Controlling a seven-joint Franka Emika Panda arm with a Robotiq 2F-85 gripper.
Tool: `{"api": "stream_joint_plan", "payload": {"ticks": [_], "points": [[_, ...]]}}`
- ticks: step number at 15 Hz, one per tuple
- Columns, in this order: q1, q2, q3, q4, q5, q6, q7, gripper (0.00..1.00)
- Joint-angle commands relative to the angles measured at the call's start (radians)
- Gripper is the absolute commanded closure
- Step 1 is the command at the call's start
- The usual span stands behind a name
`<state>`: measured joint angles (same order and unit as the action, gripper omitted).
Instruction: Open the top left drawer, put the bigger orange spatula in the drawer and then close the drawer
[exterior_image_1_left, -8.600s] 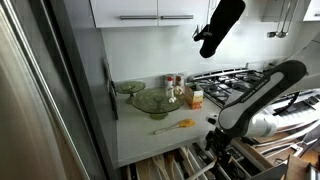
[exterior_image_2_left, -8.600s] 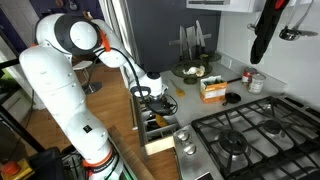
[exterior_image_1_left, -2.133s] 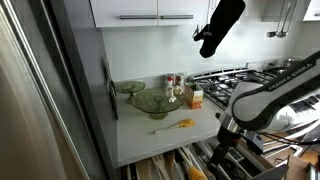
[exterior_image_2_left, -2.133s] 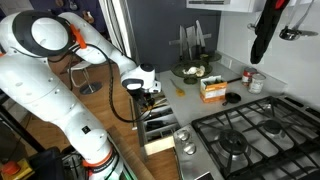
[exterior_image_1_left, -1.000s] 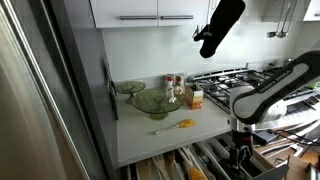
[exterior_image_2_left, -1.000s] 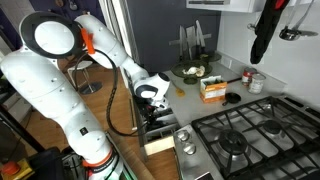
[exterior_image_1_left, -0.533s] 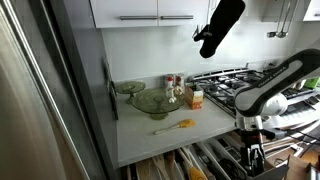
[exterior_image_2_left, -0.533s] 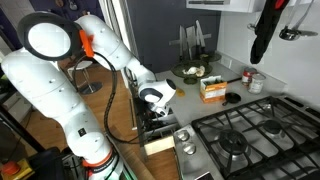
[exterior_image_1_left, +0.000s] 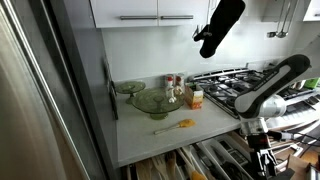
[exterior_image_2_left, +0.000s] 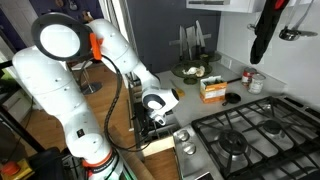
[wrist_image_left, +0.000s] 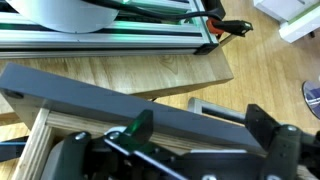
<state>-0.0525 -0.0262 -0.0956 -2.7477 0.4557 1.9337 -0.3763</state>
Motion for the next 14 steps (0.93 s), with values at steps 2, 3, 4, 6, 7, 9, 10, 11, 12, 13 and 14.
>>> {"api": "stream_joint_plan", "payload": {"ticks": [2, 3, 4, 6, 7, 9, 10, 11, 12, 13, 14], "points": [[-0.032, 0.019, -0.013, 0.005, -0.031, 0.038, -0.025, 0.00], [-0.036, 0.004, -0.014, 0.007, -0.038, 0.048, -0.022, 0.00], [-0.040, -0.029, -0.016, -0.008, -0.033, 0.064, -0.031, 0.00], [-0.042, -0.090, -0.016, -0.031, -0.046, 0.081, -0.029, 0.00], [-0.042, -0.082, -0.018, 0.007, -0.054, 0.060, -0.024, 0.00], [-0.043, -0.199, -0.019, -0.079, -0.070, 0.074, -0.015, 0.00], [-0.043, -0.203, -0.023, -0.057, -0.071, 0.051, -0.019, 0.00], [-0.043, -0.174, -0.029, 0.002, -0.075, 0.007, -0.018, 0.00], [-0.039, -0.189, -0.033, -0.003, -0.074, -0.029, -0.023, 0.00], [-0.035, -0.189, -0.037, 0.001, -0.066, -0.087, -0.033, 0.00], [-0.031, -0.188, -0.039, 0.005, -0.066, -0.129, -0.036, 0.00]]}}
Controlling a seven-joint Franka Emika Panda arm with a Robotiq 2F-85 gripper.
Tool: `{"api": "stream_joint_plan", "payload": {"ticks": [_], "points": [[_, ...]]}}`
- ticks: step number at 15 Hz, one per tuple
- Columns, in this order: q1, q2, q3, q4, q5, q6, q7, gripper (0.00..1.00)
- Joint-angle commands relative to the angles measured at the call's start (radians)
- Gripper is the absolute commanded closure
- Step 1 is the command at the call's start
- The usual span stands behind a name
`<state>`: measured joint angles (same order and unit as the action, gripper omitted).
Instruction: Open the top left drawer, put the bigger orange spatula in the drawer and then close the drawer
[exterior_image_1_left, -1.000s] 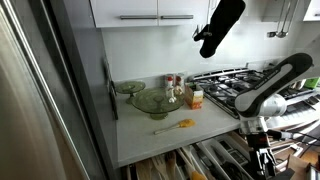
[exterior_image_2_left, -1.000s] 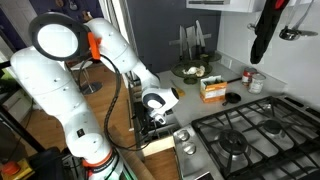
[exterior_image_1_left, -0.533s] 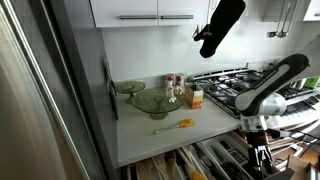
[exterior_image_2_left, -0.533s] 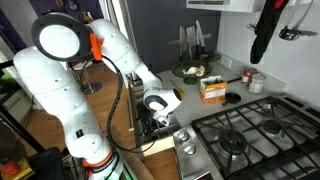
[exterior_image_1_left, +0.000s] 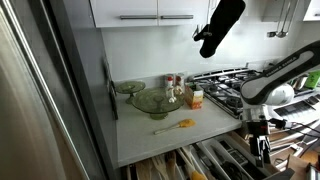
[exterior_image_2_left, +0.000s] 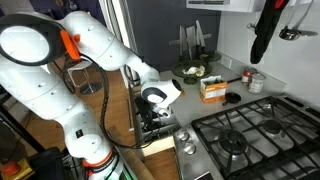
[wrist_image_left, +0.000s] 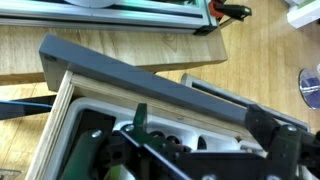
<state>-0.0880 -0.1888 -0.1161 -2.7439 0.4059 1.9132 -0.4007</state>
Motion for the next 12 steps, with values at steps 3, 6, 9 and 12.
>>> {"api": "stream_joint_plan", "payload": {"ticks": [3, 6, 9, 12], "points": [[0.011, 0.003, -0.013, -0.001, -0.007, -0.216, -0.006, 0.00], [0.025, 0.051, 0.006, -0.004, 0.006, -0.264, 0.000, 0.00], [0.042, 0.107, 0.030, -0.004, 0.020, -0.205, -0.003, 0.00], [0.053, 0.168, 0.053, -0.004, 0.032, -0.087, 0.001, 0.00]]}}
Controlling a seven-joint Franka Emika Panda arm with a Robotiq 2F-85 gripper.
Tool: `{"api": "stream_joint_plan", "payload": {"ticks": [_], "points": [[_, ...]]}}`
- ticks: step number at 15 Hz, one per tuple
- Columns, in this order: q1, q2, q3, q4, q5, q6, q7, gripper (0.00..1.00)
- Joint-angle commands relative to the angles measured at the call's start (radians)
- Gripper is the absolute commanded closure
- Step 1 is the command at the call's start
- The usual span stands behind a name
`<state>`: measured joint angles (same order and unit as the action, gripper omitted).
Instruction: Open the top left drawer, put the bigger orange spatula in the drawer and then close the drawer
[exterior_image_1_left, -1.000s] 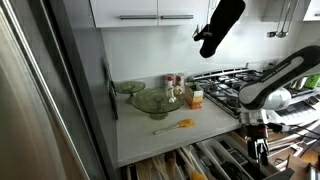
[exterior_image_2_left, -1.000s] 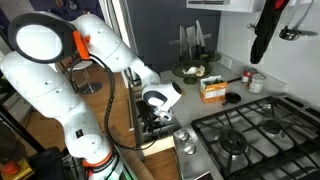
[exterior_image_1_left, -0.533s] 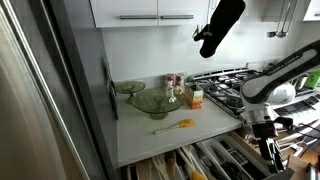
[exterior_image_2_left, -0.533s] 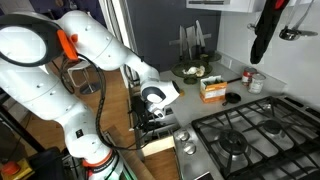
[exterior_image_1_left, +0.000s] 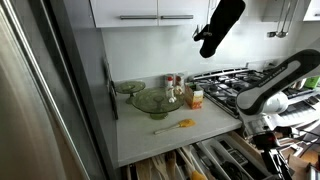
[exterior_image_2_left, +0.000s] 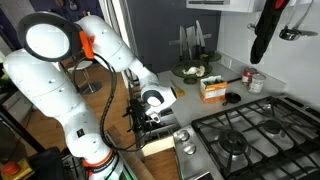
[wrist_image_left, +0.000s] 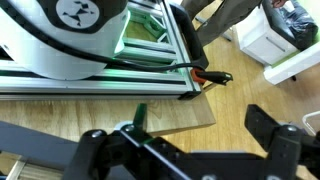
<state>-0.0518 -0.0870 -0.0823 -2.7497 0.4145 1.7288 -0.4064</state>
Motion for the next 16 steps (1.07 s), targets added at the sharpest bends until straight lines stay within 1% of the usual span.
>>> {"api": "stream_joint_plan", "payload": {"ticks": [1, 3, 5, 8, 10, 13, 16], "points": [[0.020, 0.083, 0.026, 0.002, 0.025, 0.139, 0.008, 0.00], [0.028, 0.119, 0.042, 0.003, 0.030, 0.227, 0.023, 0.00], [0.031, 0.138, 0.054, 0.006, 0.033, 0.256, 0.048, 0.00], [0.035, 0.121, 0.067, 0.004, 0.019, 0.323, 0.092, 0.00], [0.037, 0.102, 0.073, 0.005, 0.010, 0.381, 0.120, 0.00], [0.039, 0.021, 0.075, -0.010, -0.045, 0.441, 0.186, 0.00], [0.042, -0.007, 0.081, -0.007, -0.097, 0.555, 0.246, 0.00]]}}
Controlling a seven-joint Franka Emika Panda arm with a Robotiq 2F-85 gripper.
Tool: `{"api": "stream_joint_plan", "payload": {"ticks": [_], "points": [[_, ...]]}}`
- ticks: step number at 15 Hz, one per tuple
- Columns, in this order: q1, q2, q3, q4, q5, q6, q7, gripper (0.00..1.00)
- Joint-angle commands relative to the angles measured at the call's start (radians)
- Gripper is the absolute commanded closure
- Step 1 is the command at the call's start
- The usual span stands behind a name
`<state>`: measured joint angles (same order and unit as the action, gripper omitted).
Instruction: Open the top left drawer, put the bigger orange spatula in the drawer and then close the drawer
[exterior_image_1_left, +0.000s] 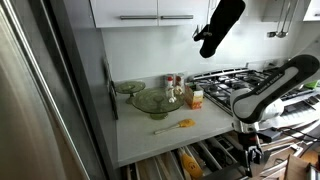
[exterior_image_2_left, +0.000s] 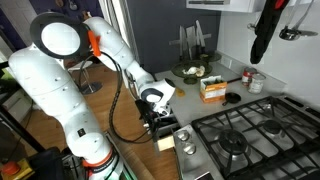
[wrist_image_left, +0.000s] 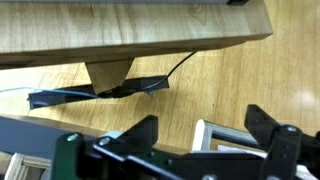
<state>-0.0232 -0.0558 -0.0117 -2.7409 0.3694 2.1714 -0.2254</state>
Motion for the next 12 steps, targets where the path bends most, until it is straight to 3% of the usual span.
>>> {"api": "stream_joint_plan", "payload": {"ticks": [1, 7, 12], "points": [[0.015, -0.049, 0.012, -0.016, -0.063, 0.155, 0.085, 0.00], [0.017, -0.231, 0.022, -0.038, -0.156, 0.309, 0.185, 0.00], [0.026, -0.371, 0.024, -0.030, -0.151, 0.293, 0.231, 0.00]]}}
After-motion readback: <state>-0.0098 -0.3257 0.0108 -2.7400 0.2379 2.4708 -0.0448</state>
